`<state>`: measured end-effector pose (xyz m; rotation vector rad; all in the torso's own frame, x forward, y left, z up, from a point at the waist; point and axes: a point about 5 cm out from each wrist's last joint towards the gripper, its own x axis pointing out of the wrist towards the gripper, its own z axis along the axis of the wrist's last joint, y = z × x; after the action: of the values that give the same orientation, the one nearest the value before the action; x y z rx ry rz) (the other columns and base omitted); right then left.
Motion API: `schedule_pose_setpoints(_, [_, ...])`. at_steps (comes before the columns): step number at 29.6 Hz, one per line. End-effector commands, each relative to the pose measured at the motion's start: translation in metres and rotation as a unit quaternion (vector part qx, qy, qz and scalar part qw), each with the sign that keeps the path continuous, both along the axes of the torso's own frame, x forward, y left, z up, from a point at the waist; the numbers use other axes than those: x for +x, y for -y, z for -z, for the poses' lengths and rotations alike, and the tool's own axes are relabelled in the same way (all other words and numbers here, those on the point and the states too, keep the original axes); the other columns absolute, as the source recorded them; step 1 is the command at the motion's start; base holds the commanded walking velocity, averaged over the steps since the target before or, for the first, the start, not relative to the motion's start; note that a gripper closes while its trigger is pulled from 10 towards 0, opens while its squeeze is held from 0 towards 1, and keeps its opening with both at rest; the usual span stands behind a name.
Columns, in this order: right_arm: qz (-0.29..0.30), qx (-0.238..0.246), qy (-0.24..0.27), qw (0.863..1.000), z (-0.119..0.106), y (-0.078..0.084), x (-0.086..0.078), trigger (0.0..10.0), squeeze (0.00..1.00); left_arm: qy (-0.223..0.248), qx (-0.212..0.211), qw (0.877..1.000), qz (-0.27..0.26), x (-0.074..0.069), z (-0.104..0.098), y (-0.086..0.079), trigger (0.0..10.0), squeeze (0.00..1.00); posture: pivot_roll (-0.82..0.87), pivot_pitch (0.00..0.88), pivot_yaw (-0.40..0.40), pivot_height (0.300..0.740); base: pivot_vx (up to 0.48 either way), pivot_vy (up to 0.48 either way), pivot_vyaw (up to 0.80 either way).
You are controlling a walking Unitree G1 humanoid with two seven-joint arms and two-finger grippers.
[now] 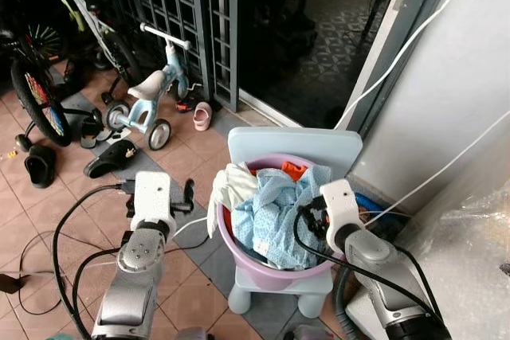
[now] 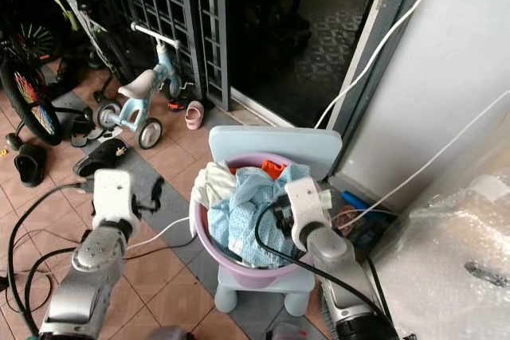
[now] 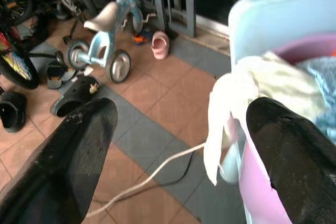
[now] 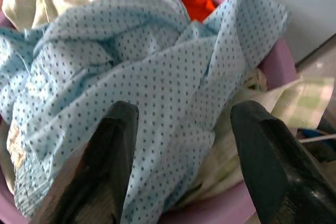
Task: Clothes washing
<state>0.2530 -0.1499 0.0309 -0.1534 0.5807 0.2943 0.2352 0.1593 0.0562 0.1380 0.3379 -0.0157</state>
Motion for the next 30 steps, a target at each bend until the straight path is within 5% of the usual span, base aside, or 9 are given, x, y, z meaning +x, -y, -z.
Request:
schedule_pose_setpoints(1, [-0.005, 0.009, -0.007, 1.0, 0.001, -0.005, 0.003, 10.0, 0.0, 0.003, 0.009, 1.0, 0.009, -0.008, -0.005, -0.003, 10.0, 0.0, 0.03, 0.055, -0.014, 0.74, 0.0, 0.0, 0.0])
schedule_pose_setpoints(10, [-0.049, 0.013, -0.035, 0.998, 0.011, -0.032, 0.015, 10.0, 0.27, -0.006, 0.016, 1.0, -0.02, -0.029, -0.01, -0.011, 10.0, 0.0, 0.11, 0.105, -0.054, 0.74, 0.0, 0.0, 0.0])
schedule_pose_setpoints(13, [-0.059, 0.007, -0.034, 0.998, 0.013, -0.041, 0.023, 10.0, 0.0, -0.003, 0.017, 0.999, -0.029, -0.034, -0.014, -0.016, 10.0, 0.0, 0.12, 0.121, -0.063, 0.74, 0.0, 0.0, 0.0])
schedule_pose_setpoints(15, [-0.052, 0.006, -0.04, 0.998, 0.015, -0.041, 0.027, 10.0, 0.19, -0.004, 0.018, 0.999, -0.03, -0.035, -0.015, -0.017, 10.0, 0.0, 0.13, 0.129, -0.066, 0.74, 0.0, 0.0, 0.0])
schedule_pose_setpoints(16, [-0.036, -0.001, -0.055, 0.998, 0.02, -0.039, 0.029, 10.0, 1.0, -0.004, 0.018, 0.999, -0.031, -0.035, -0.016, -0.016, 10.0, 0.0, 0.13, 0.135, -0.067, 0.74, 0.0, 0.0, 0.0])
schedule_pose_setpoints(23, [-0.017, -0.038, -0.083, 0.996, 0.033, -0.035, 0.027, 10.0, 1.0, -0.009, 0.018, 0.999, -0.031, -0.037, -0.017, -0.015, 10.0, 0.0, 0.13, 0.144, -0.07, 0.74, 0.0, 0.0, 0.0])
schedule_pose_setpoints(24, [-0.018, -0.04, -0.091, 0.995, 0.036, -0.035, 0.025, 10.0, 0.23, -0.01, 0.017, 0.999, -0.03, -0.038, -0.017, -0.015, 10.0, 0.0, 0.13, 0.145, -0.071, 0.74, 0.0, 0.0, 0.0])
schedule_pose_setpoints(25, [0.0, -0.025, -0.115, 0.993, 0.043, -0.036, 0.021, 0.0, 0.0, -0.015, 0.014, 0.999, -0.033, -0.038, -0.016, -0.014, 10.0, 0.0, 0.13, 0.144, -0.073, 0.74, 0.0, 0.0, 0.0])
schedule_pose_setpoints(30, [0.025, -0.004, -0.137, 0.99, 0.049, -0.034, 0.02, 0.0, 0.0, -0.015, 0.016, 0.999, -0.029, -0.038, -0.018, -0.013, 10.0, 0.0, 0.12, 0.138, -0.072, 0.74, 0.0, 0.0, 0.0])
